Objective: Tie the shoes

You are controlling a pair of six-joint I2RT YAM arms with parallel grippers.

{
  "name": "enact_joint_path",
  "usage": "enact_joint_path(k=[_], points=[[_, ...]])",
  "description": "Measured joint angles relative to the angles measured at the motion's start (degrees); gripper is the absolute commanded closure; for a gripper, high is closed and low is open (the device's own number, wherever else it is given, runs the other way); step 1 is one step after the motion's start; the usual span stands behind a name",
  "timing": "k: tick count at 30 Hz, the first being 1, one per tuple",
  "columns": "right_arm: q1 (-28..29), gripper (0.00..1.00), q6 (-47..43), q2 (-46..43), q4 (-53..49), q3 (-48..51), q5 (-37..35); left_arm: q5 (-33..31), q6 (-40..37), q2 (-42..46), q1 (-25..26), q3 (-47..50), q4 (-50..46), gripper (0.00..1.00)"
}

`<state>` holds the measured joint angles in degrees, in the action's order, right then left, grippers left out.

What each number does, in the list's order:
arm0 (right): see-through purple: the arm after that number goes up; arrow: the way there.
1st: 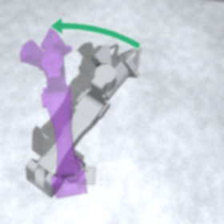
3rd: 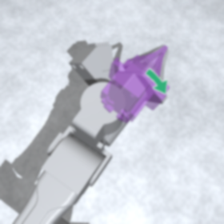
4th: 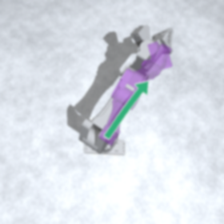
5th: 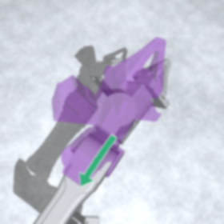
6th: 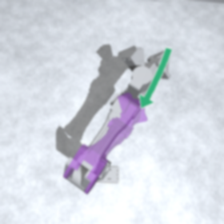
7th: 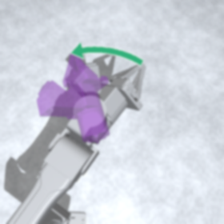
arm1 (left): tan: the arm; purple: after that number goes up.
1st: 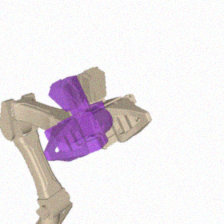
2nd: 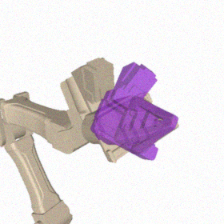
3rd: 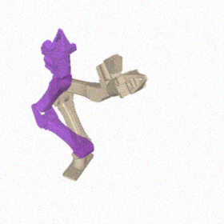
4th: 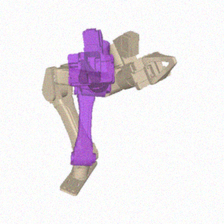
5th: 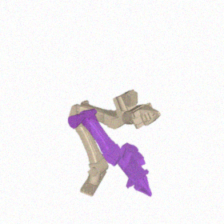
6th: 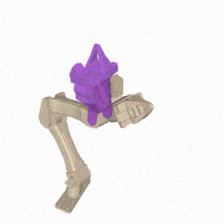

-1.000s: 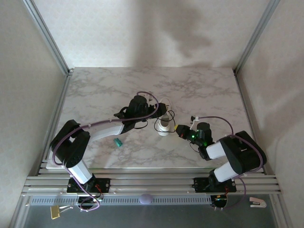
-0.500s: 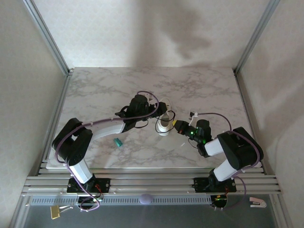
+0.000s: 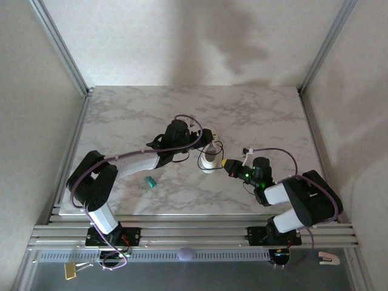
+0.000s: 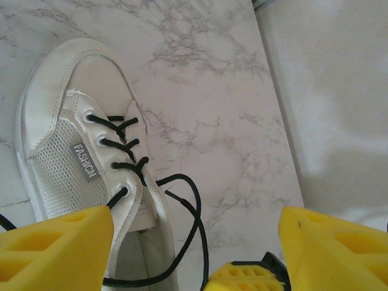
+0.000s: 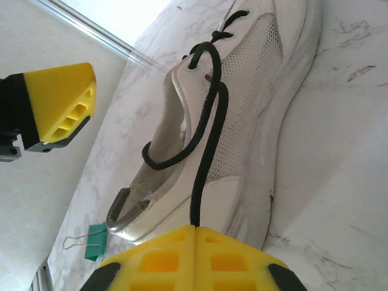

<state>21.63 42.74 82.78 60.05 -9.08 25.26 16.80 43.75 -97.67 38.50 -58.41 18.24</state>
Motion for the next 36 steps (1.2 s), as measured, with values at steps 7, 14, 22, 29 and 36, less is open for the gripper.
enact_joint_path(k=[7,14,22,29,36], points=[[0.0,1.0,-3.28,-5.35,-5.07,0.09,0.37,0.0,0.0,0.0,0.0,0.0,0.02,0.28],[0.0,1.0,-4.22,-4.02,-5.9,-0.33,0.85,0.24,0.02,0.0,0.0,0.0,0.0,0.28],[-0.07,1.0,-4.11,2.54,-7.15,-2.49,-0.63,0.42,0.02,0.0,0.0,0.0,0.0,0.28],[-0.13,1.0,-4.5,-7.28,-12.52,-0.96,-7.96,0.42,-0.2,0.02,0.02,0.0,0.0,0.28],[-0.24,1.0,-7.69,-33.79,-31.12,-1.46,-16.68,1.99,-0.17,1.2,0.0,0.0,0.92,0.2]])
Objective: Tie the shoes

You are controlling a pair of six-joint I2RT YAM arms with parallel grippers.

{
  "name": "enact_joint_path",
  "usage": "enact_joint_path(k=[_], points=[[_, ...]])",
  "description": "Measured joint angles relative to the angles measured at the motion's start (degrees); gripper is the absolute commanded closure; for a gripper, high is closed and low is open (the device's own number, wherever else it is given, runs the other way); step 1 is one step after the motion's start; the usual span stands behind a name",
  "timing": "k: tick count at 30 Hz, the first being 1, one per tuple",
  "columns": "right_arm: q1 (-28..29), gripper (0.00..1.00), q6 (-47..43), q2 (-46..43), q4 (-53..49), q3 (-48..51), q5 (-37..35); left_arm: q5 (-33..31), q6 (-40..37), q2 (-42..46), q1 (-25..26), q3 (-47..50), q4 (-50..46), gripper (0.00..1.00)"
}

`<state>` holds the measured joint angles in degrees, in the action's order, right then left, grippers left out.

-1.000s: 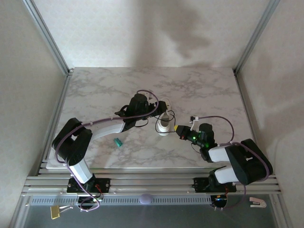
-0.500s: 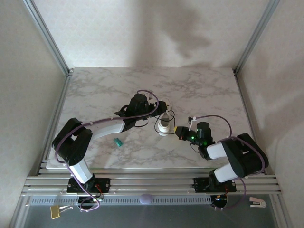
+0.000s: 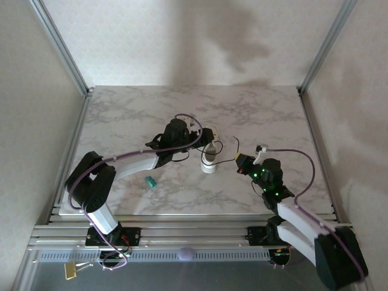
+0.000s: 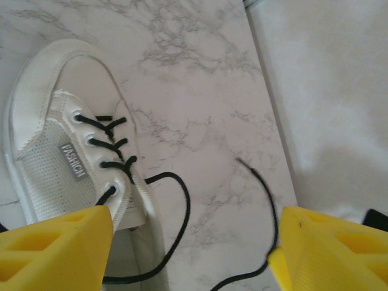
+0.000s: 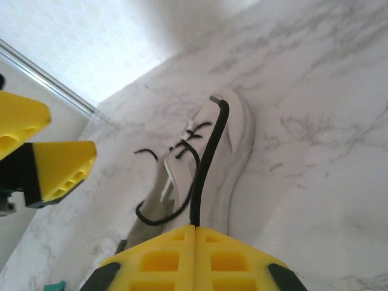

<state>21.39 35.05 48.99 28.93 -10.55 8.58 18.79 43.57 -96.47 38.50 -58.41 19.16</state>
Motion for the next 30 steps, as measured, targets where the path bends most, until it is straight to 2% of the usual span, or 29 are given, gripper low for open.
enact_joint_path(k=[4,10,20,26,30], points=[[-0.02,1.0,-3.26,-3.67,-2.23,-0.04,3.1,2.71,0.59,0.83,0.02,0.0,2.64,0.15],[0.02,1.0,-5.84,2.91,-0.33,-0.7,12.24,7.06,1.66,1.07,0.02,0.0,6.4,0.17],[0.83,1.0,-5.86,4.02,5.66,-2.01,17.88,8.57,4.15,-0.59,0.39,0.0,7.3,0.19],[1.92,1.0,-5.75,4.02,6.64,-2.49,18.73,9.16,4.76,-2.25,1.18,0.0,7.96,0.25],[2.29,1.0,-5.81,4.09,6.78,-2.89,18.71,9.75,5.51,-2.93,1.44,0.0,8.15,0.4]])
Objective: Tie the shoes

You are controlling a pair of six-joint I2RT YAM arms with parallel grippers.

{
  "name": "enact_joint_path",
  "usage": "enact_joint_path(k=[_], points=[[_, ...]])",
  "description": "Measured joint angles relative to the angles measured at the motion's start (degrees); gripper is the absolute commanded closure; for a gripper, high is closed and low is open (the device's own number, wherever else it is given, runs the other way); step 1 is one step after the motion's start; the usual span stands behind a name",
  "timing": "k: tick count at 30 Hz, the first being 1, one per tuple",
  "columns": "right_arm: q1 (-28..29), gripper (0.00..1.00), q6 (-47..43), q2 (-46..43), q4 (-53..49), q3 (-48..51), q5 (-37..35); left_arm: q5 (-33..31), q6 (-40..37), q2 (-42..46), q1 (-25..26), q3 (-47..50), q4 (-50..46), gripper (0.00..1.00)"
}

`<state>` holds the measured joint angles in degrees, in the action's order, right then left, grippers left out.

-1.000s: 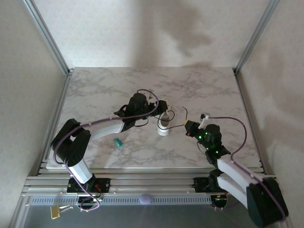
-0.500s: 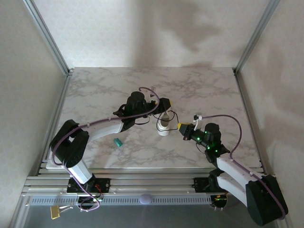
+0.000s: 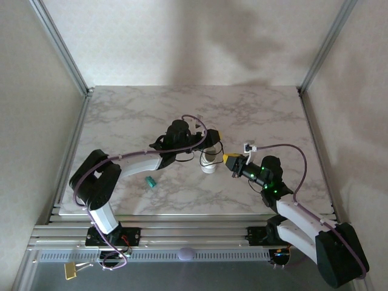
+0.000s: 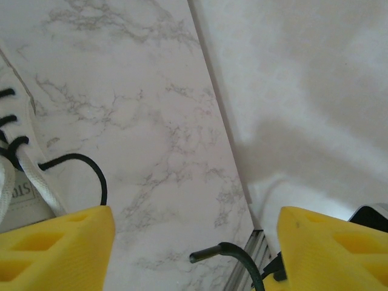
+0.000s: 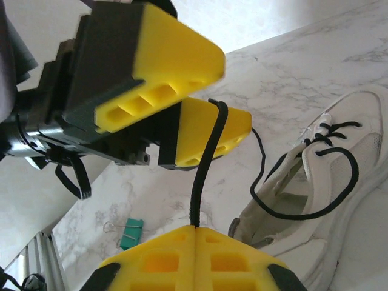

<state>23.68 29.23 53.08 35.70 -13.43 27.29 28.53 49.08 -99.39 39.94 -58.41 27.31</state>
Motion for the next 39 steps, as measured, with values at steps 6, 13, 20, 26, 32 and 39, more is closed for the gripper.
enact_joint_path(k=[6,13,20,26,32,39], points=[[0.48,1.0,-0.11,1.53,0.09,-0.22,-0.13,0.74,0.55,-0.02,0.33,-0.15,0.79,0.75],[0.63,0.87,-1.11,1.84,-0.9,-0.72,-0.24,0.76,-0.5,-0.02,0.48,-0.61,0.63,1.0],[0.85,0.41,-4.59,-0.02,-7.45,-3.26,-1.77,0.61,-1.77,-0.02,0.48,-1.07,-0.33,1.0],[0.85,0.47,-7.93,1.81,-13.49,-9.49,-2.19,0.63,-2.47,-0.02,0.48,-1.07,-0.55,1.0],[0.85,0.56,-13.33,7.19,-20.94,-17.49,-2.34,0.63,-2.99,0.0,0.63,-1.18,-0.68,1.0],[0.85,0.67,-17.68,12.48,-26.05,-21.11,-2.16,0.63,-3.04,0.0,0.85,-1.18,-1.22,1.0]])
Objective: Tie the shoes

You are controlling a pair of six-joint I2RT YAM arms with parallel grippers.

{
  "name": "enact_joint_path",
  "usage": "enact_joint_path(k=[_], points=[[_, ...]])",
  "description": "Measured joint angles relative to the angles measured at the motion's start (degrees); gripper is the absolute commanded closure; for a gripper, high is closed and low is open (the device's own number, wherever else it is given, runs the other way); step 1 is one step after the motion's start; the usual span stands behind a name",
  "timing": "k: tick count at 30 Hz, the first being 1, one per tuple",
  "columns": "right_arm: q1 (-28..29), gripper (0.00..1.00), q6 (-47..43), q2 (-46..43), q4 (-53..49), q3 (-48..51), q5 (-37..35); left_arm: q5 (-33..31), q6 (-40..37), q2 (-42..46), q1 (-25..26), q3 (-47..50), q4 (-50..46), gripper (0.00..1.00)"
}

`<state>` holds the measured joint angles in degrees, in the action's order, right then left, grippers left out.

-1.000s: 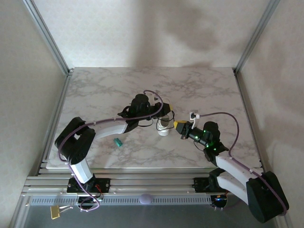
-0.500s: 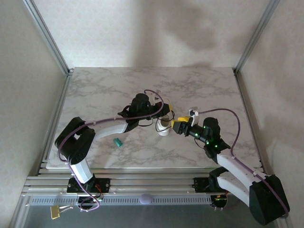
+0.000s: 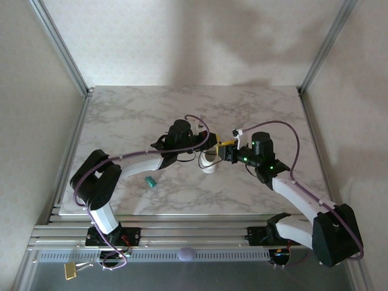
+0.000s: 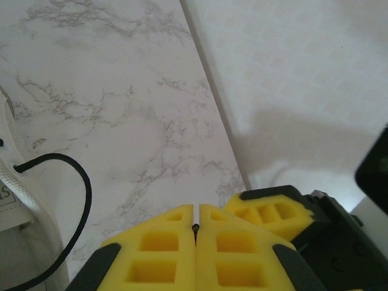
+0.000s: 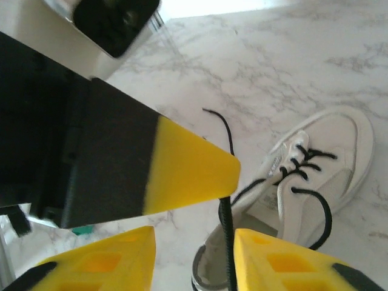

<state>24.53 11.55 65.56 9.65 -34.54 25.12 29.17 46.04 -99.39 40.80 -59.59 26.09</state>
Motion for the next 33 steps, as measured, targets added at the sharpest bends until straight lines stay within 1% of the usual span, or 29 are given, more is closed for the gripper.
enact_joint_path(k=[3,4,7,8,11,12,14,17,19,20,22,27,33], points=[[0.0,0.73,-0.98,1.25,-0.85,-0.46,0.0,0.0,-0.04,0.0,0.0,-0.09,-0.44,1.0],[0.0,0.78,-1.29,1.62,-0.94,-0.57,0.02,0.0,-0.2,0.0,0.0,-0.17,-0.57,1.0],[0.0,0.97,-1.68,2.75,-0.96,-0.81,-0.02,0.0,-0.44,0.0,0.0,-0.52,-0.72,1.0],[0.0,1.0,-1.57,2.99,-0.94,-0.81,-0.11,0.0,-0.52,0.0,0.0,-0.7,-0.79,1.0],[0.0,1.0,-1.25,3.1,-0.72,-0.81,-0.55,0.0,-0.87,0.02,0.0,-0.9,-0.94,1.0],[0.0,1.0,-0.87,2.99,-0.42,-0.7,-0.72,0.0,-0.98,0.02,0.0,-0.96,-1.14,0.98],[0.0,1.0,-0.02,2.19,0.92,0.11,-1.22,0.0,-1.42,0.02,0.0,-1.05,-1.29,0.75],[0.0,1.0,1.31,0.11,1.46,1.6,-2.21,-0.37,-2.38,0.5,0.0,-1.05,-2.05,0.49],[0.0,1.0,2.03,-0.94,1.16,1.95,-3.19,-1.09,-3.02,1.36,-0.07,-1.05,-2.8,0.39],[0.0,1.0,2.38,-1.38,0.63,1.95,-3.89,-1.75,-3.34,1.86,-0.17,-1.05,-3.13,0.37],[0.0,1.0,3.61,-1.84,-0.48,1.99,-5.73,-3.23,-4.0,3.21,-0.39,-1.05,-3.85,0.35],[-0.22,1.0,6.49,-1.68,-2.32,4.17,-10.21,-6.99,-5.77,5.79,-0.94,-1.05,-6.45,0.36],[-3.23,1.0,10.03,2.6,-3.45,6.1,-10.05,-8.39,-6.27,5.81,-1.05,-1.03,-8.35,0.4]])
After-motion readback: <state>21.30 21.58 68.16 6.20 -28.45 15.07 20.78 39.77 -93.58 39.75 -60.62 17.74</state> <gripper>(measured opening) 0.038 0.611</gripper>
